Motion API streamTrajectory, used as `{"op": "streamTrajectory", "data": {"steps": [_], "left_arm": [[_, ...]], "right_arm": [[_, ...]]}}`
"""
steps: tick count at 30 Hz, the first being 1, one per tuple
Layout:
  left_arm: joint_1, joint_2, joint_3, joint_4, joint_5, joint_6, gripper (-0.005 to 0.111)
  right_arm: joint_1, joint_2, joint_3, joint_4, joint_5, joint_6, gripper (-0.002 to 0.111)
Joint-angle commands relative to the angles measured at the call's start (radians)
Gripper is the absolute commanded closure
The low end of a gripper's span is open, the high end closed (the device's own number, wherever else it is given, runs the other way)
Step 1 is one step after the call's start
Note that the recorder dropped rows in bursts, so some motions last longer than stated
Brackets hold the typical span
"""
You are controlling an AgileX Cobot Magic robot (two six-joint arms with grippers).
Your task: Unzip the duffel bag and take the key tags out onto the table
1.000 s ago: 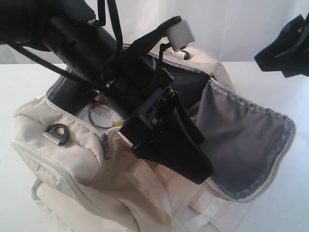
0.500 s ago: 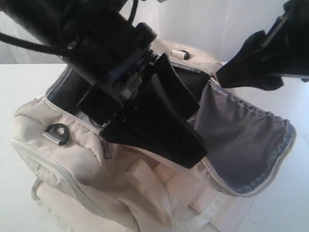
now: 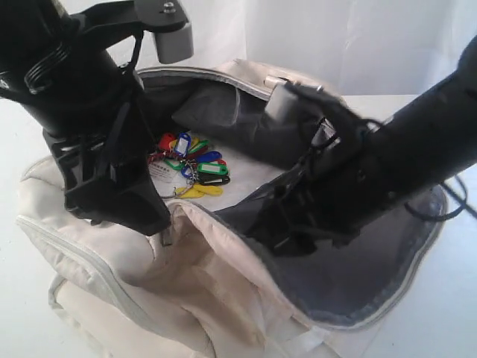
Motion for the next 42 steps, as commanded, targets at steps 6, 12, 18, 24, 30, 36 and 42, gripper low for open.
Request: {"op": "streamTrajectory", "data": {"steps": [6,12,18,24,30,36,42], "left_arm": [[-0.006,-0.011,-0.005,0.075,0.053,-0.063,0.01],[-0.006,-0.013,-0.005,0.426,0.09,-0.257,0.01],[0.02,-0.077,0.09,0.664,0.09,-0.442,0.015],[0.144,-0.248,0.215,0.752,0.09,-0.554,0.099],[0.238,-0.455,0.326,0.725,0.029,-0.642,0.107],[0.249,-0.576,0.51,0.626,-0.204,-0.591,0.107],[0.249,-0.592,0.664,0.605,-0.444,-0.601,0.107]], "right_arm": [[0.097,0.253,0.029,0.018,-0.135,-0.08,0.061],[0.097,0.211,-0.139,-0.033,0.111,-0.151,0.061],[0.097,0.137,-0.35,-0.263,-0.225,0.025,0.061],[0.097,0.331,-0.517,-0.324,-0.257,0.04,0.05],[0.097,0.534,-0.659,-0.348,-0.343,0.0,0.044],[0.105,0.686,-0.735,-0.348,-0.356,0.0,0.039],[0.117,0.776,-0.74,-0.383,-0.358,-0.024,0.037]]}}
